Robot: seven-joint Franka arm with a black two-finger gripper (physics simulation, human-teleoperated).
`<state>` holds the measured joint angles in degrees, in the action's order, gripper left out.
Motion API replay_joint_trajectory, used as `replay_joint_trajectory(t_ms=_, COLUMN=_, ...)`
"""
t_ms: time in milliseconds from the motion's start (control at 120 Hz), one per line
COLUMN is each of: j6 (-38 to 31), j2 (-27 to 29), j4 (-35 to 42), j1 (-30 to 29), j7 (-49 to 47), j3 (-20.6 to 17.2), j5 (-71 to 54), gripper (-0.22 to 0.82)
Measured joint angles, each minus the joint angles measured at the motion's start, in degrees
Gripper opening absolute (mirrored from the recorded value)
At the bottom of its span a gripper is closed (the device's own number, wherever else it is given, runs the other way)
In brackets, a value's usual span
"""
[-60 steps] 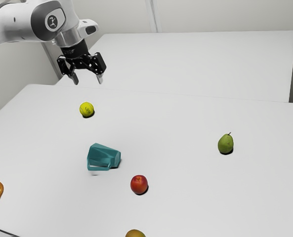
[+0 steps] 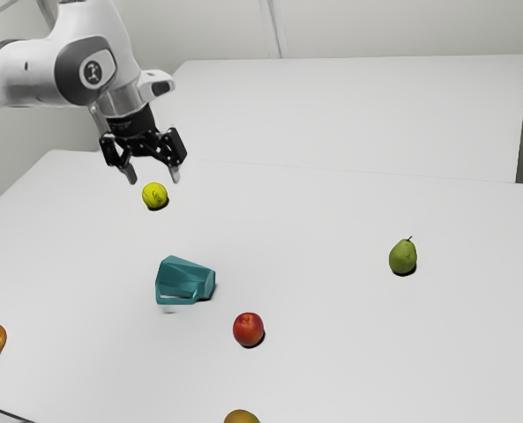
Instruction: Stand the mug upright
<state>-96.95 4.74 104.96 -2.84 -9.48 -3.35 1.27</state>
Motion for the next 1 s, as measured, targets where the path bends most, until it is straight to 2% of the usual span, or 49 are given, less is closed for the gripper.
replay_joint_trajectory(t_ms=233, j6=-7.16, j2=1.52, j4=11.01, j1=-2.99, j7=1.12, j3=0.43, j5=5.42, gripper=0.59)
replay_joint_trajectory(t_ms=492, j6=-20.31, j2=1.31, j4=23.02, j1=-7.47, j7=7.63, j3=0.89, j5=17.63, gripper=0.59)
replay_joint_trajectory(t_ms=733, j6=-26.87, j2=-0.82, j4=24.40, j1=-9.90, j7=17.85, j3=0.96, j5=32.35, gripper=0.59)
replay_joint_trajectory(t_ms=1000, j6=-25.85, j2=-4.06, j4=24.89, j1=-16.02, j7=28.95, j3=0.85, j5=38.29, gripper=0.59)
